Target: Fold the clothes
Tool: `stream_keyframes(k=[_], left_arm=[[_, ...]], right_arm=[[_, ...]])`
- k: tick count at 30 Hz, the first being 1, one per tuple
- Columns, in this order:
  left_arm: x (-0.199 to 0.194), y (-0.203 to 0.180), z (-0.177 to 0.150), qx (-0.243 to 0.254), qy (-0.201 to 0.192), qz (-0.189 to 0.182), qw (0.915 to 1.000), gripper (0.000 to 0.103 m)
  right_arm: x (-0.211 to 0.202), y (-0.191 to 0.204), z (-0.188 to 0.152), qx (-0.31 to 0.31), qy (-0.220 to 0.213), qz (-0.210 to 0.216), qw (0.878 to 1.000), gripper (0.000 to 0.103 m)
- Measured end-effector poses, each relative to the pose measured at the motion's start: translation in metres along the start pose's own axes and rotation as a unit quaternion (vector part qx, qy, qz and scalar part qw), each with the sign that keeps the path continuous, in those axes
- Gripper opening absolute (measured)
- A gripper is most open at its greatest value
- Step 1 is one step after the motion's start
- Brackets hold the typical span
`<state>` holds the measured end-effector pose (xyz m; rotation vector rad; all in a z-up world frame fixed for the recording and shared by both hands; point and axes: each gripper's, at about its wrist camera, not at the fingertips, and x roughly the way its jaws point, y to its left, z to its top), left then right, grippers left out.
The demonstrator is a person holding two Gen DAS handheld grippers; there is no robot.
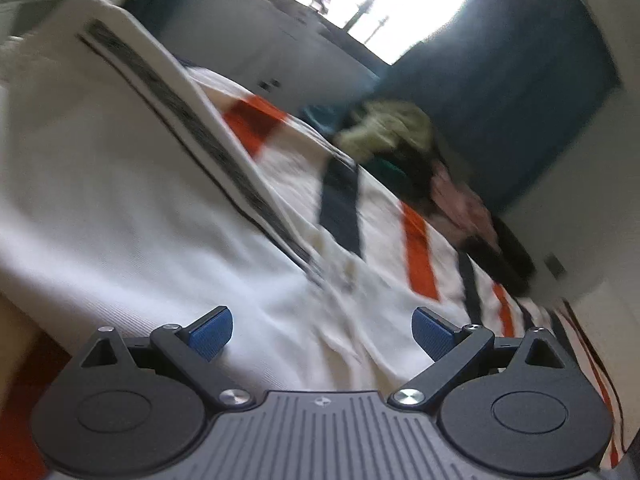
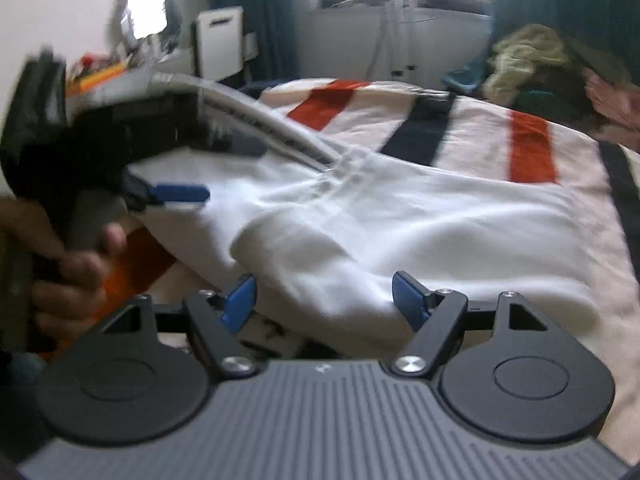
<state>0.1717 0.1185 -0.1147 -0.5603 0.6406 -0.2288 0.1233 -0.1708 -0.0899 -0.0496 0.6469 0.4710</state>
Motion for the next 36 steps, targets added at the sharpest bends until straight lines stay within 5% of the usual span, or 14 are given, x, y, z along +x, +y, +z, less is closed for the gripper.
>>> stream_keyframes(k=[6,8,15,19,22,25,29,36], left_arm=[[0.009,-0.038,-0.031,0.08,0.033,-0.036,0.9956,0.096],[0.012,-0.045,-0.041,0.098,0.041,-0.027,0.994,0.094],[0.034,-0.045,-0.056,0.105,0.054,0.021,0.9927,0.084],[0.039,-0.038,-0.057,0.085,0.045,0.023,0.9951,0.053],[0.04,-0.036,-0.059,0.087,0.041,0.025,0.9951,0.03],[0.034,-0.039,-0.059,0.094,0.022,0.025,0.995,0.019],[0.021,-0.051,-0.055,0.123,0.003,0.046,0.9914,0.017],[0.032,-0.047,-0.064,0.141,0.033,0.081,0.9862,0.022]], right_arm=[[-0.043,-0.043,-0.021,0.1,-0.041,-0.131,0.986,0.076],[-0.05,-0.058,-0.029,0.14,-0.067,-0.146,0.977,0.076],[-0.034,-0.092,-0.044,0.215,-0.089,-0.148,0.961,0.069],[-0.016,-0.096,-0.051,0.212,-0.061,-0.145,0.965,0.051],[-0.003,-0.096,-0.055,0.206,-0.043,-0.146,0.967,0.05],[-0.001,-0.095,-0.056,0.201,-0.042,-0.144,0.968,0.05],[-0.005,-0.096,-0.056,0.219,-0.05,-0.124,0.966,0.05],[-0.003,-0.099,-0.057,0.243,-0.049,-0.104,0.963,0.051]])
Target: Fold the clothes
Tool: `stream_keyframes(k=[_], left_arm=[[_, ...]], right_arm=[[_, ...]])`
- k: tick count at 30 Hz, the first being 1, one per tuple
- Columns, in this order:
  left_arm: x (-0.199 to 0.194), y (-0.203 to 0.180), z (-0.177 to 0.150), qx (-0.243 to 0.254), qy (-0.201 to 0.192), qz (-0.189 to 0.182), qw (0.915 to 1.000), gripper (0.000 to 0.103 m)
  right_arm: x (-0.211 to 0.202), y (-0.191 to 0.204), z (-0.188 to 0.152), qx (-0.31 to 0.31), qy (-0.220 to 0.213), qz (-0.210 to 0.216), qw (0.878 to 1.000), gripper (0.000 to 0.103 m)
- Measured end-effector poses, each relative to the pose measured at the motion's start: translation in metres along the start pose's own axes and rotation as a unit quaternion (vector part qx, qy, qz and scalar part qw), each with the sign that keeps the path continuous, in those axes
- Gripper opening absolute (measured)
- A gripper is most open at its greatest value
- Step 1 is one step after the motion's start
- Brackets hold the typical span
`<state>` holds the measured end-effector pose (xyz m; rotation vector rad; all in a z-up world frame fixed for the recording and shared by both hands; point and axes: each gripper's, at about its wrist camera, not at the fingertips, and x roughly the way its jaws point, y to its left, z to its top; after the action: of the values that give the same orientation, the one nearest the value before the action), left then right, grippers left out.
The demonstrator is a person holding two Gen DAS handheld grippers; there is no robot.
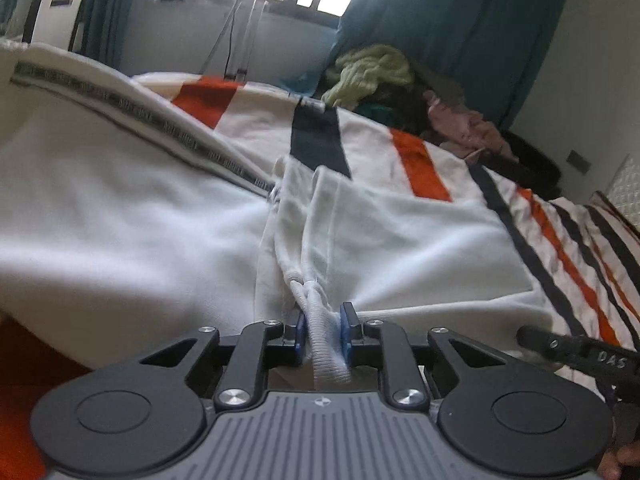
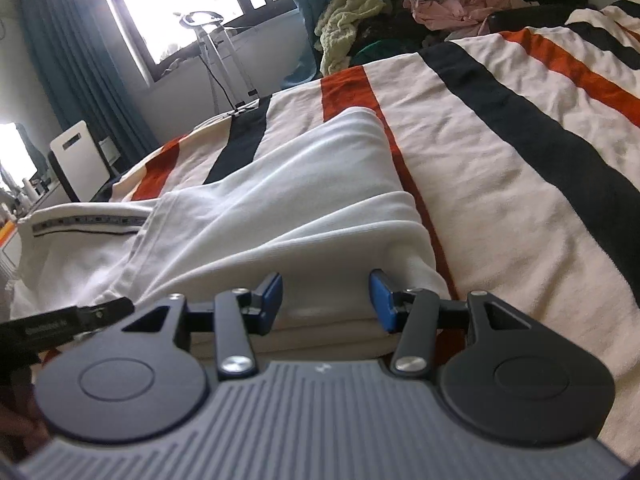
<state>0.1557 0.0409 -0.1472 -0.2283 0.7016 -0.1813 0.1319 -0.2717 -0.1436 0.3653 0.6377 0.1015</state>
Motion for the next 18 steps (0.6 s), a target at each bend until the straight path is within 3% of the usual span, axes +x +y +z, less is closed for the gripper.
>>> stream_keyframes(k=[3,6,8,9,11,13,15,18], left_arm=[[-0.001,-0.002,0.001,0.01,0.004,0.003,0.9999,0.03],[-0.003,0.0,0.0,-0.002,0.011,-0.009,0.9999,0.044],[-0.011,0.0,0.001,-0.006,0.007,-0.008,0.9999,0.068],[-0.017,0.001,0.001,-0.007,0.001,-0.009,0.9999,0.071],[-0.029,0.005,0.001,-0.016,-0.004,0.006,0.9998,0.091],[-0.042,0.013,0.001,-0.031,-0.003,0.025,0.9992,0.092],[-0.054,0.036,0.005,-0.081,0.01,0.042,0.9958,0.098],[-0.072,0.075,0.013,-0.164,0.033,0.062,0.984,0.1]], right_arm=[[0.001,0.002,0.0,-0.004,0.001,-0.002,1.0,0.051],[0.0,0.0,0.001,-0.002,0.001,-0.001,1.0,0.051],[0.0,0.0,0.001,-0.002,0.0,-0.002,1.0,0.051],[0.0,0.0,0.001,-0.004,-0.001,-0.002,1.0,0.051],[0.0,0.0,0.0,-0.007,-0.002,-0.003,1.0,0.051],[-0.002,0.0,0.0,-0.009,-0.003,-0.004,1.0,0.051],[-0.004,-0.001,0.0,-0.006,-0.004,-0.004,1.0,0.051],[-0.007,-0.002,0.0,-0.001,-0.005,-0.004,1.0,0.051]])
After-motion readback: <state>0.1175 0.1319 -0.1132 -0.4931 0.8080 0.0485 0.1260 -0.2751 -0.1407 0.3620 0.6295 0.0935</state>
